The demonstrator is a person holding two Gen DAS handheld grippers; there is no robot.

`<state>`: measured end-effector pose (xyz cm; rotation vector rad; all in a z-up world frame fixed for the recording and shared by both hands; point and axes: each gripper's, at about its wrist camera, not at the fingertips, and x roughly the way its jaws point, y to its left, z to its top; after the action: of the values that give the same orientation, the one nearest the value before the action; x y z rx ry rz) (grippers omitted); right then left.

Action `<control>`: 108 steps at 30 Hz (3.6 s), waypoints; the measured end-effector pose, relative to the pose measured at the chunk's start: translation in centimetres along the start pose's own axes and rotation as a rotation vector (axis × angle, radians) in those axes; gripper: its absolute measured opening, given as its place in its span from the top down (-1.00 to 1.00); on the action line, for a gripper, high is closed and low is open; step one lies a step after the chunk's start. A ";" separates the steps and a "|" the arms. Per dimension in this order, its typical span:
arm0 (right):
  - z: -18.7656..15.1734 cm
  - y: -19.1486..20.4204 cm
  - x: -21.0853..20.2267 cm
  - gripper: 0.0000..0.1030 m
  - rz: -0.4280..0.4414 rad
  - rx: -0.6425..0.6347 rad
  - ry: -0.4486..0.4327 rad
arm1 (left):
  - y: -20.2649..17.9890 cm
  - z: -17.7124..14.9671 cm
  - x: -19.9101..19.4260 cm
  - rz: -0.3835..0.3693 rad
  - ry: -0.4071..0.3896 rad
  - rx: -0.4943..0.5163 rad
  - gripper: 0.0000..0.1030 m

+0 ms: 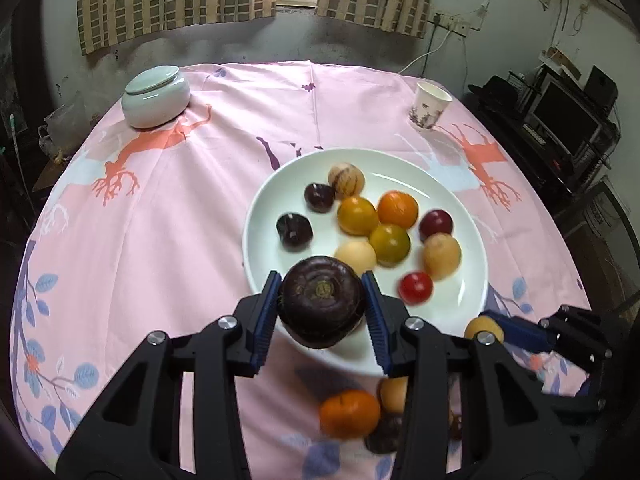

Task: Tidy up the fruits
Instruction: 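Carry both fruits onto the white plate and open both tools, then grasp the large dark plum with the left tool while the right tool grasps a dark red cherry, then carry the plum and cherry onto the white plate and open both tools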

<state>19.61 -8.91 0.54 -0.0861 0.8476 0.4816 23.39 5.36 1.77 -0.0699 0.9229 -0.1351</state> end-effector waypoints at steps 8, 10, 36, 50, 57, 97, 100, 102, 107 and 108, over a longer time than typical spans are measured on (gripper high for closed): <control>1.8 -1.5 4.8 0.51 0.001 0.026 0.023 | -0.3 3.0 5.9 0.000 0.076 -0.042 0.19; 2.0 -1.5 5.2 0.51 0.001 0.022 0.026 | -0.4 3.1 6.5 -0.003 0.081 -0.041 0.19; -11.5 1.2 -8.4 -0.96 -0.136 0.030 -0.120 | 0.5 -13.5 -7.7 0.021 -0.176 -0.016 -0.88; -14.2 1.4 -5.3 -0.96 -0.083 0.115 -0.023 | -1.0 -18.8 -7.6 0.027 -0.092 0.054 -0.88; -12.9 2.4 -4.7 -0.61 -0.143 0.030 -0.048 | -0.8 -18.7 -7.4 0.027 -0.075 0.044 -0.88; -15.8 -2.9 -6.0 0.36 -0.037 0.235 0.002 | -6.1 -13.8 1.8 0.084 0.068 0.074 -0.03; -15.7 -2.7 -6.4 0.36 -0.041 0.230 -0.005 | -5.5 -13.9 0.8 0.041 0.070 0.046 0.11; -15.6 -2.5 -6.5 0.36 -0.047 0.225 -0.006 | -5.3 -14.2 -0.1 0.029 0.064 0.038 0.11; -15.0 -1.8 -6.2 0.36 -0.046 0.215 0.002 | -5.0 -15.3 -2.4 -0.017 0.052 0.037 0.11; -14.9 -1.6 -6.0 0.36 -0.045 0.214 0.004 | -4.9 -15.5 -2.8 -0.023 0.049 0.041 0.11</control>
<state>6.50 -16.50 -5.10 0.0902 0.8949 0.3463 8.88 0.86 -4.73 -0.0396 0.9677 -0.1778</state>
